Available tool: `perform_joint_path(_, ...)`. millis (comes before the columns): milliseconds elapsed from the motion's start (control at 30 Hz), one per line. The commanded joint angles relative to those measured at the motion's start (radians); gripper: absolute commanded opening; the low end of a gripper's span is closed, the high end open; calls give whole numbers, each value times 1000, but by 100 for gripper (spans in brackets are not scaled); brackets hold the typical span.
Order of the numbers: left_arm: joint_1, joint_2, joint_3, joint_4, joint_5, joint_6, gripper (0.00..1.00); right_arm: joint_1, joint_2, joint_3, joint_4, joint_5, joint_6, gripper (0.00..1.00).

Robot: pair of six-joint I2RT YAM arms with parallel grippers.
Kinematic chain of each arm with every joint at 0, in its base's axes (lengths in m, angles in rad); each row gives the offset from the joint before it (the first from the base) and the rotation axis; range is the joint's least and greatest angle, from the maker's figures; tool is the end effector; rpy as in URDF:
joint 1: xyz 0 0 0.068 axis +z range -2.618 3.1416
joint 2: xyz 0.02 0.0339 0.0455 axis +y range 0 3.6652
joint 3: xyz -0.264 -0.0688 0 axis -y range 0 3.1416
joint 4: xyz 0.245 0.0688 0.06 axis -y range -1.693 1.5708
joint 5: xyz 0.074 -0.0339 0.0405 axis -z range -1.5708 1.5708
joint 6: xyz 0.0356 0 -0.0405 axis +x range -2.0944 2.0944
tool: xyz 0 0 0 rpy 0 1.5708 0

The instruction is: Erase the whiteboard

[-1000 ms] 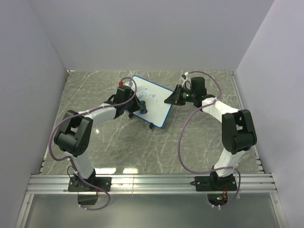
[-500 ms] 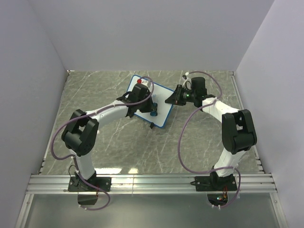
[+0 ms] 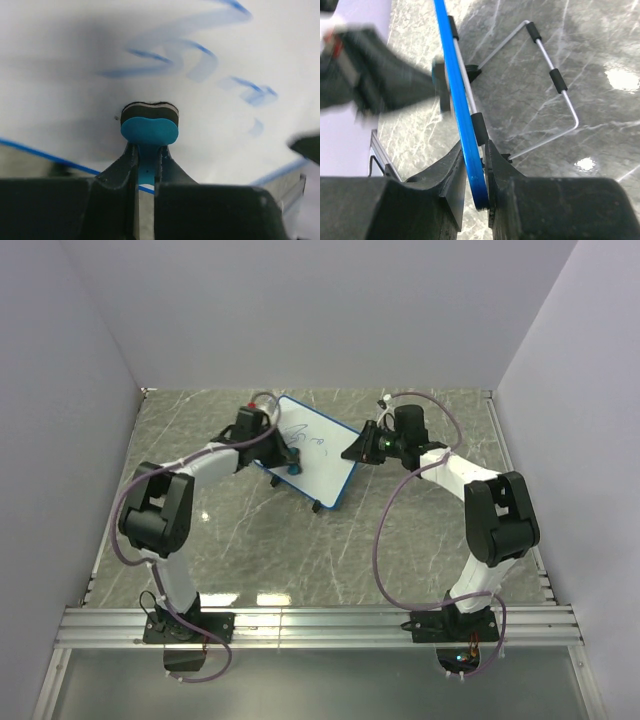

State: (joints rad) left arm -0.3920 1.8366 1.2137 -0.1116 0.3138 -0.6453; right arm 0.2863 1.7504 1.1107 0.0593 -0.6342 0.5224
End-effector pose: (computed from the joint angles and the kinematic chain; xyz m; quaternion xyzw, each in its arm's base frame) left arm 0.3686 -0.1643 0.2017 -0.0511 0.9034 -0.3228 0.2775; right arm 0.3638 0.1291 0.2188 -0.0487 0.8476 0.4299 0.3072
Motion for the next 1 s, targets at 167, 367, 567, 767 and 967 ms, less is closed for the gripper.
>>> perform_joint_path(167,94,118,63,-19,-137,38,0,34,-12,-15,-190,25,-67,0)
perform_joint_path(367,71,133,121,-25,-104,44,0,37,-3,3,-219,22,-91,0)
perform_joint_path(567,-50,119,159,-42,-81,42,0,42,9,0,-205,18,-84,0)
perform_joint_path(767,-185,89,153,-47,-26,4,0,47,24,6,-199,14,-81,0)
perform_joint_path(967,-248,56,103,-25,19,-51,0,47,24,-3,-184,11,-76,0)
